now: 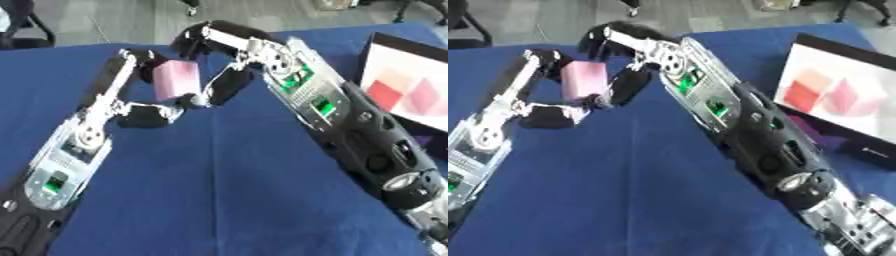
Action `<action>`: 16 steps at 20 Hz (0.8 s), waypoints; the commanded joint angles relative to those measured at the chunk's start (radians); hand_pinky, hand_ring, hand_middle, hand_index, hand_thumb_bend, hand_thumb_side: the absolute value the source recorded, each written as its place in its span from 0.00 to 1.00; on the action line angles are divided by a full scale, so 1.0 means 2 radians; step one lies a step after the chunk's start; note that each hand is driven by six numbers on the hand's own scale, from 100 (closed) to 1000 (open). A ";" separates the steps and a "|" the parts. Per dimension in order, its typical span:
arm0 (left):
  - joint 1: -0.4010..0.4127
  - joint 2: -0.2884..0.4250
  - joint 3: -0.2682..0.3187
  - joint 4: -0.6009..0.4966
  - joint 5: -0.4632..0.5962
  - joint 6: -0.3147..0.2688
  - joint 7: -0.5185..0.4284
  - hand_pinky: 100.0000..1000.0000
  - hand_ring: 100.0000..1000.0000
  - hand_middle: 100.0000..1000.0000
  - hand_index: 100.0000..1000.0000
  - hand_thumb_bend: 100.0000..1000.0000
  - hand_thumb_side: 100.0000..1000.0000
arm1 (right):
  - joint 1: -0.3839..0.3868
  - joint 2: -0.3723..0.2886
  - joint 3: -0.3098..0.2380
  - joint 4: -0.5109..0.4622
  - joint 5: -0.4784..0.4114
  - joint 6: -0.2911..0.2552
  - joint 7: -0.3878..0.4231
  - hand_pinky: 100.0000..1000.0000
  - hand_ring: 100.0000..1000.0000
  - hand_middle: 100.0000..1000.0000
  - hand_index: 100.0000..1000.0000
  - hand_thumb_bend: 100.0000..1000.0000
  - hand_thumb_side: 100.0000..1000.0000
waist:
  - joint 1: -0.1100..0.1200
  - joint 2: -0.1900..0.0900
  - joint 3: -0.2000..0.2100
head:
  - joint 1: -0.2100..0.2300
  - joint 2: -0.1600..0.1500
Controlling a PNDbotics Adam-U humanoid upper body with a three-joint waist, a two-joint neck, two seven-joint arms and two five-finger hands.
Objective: Pick up the objects with one hand, pass them to the other hand, and then place them into the box on the other side of the table.
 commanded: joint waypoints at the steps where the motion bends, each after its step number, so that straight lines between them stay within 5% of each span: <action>1: -0.017 -0.015 -0.006 -0.016 0.006 -0.002 0.004 0.61 0.51 0.35 0.46 0.00 0.00 | -0.010 0.004 0.003 -0.010 -0.001 0.000 0.003 0.86 0.78 0.71 0.80 0.40 0.02 | 0.002 -0.010 0.000 | 0.001 -0.006; 16: -0.019 -0.019 -0.006 -0.020 0.010 0.002 0.011 0.61 0.49 0.33 0.46 0.00 0.00 | -0.008 0.002 0.006 -0.016 0.008 -0.002 0.014 0.86 0.78 0.71 0.81 0.45 0.02 | 0.002 -0.009 0.000 | 0.003 -0.007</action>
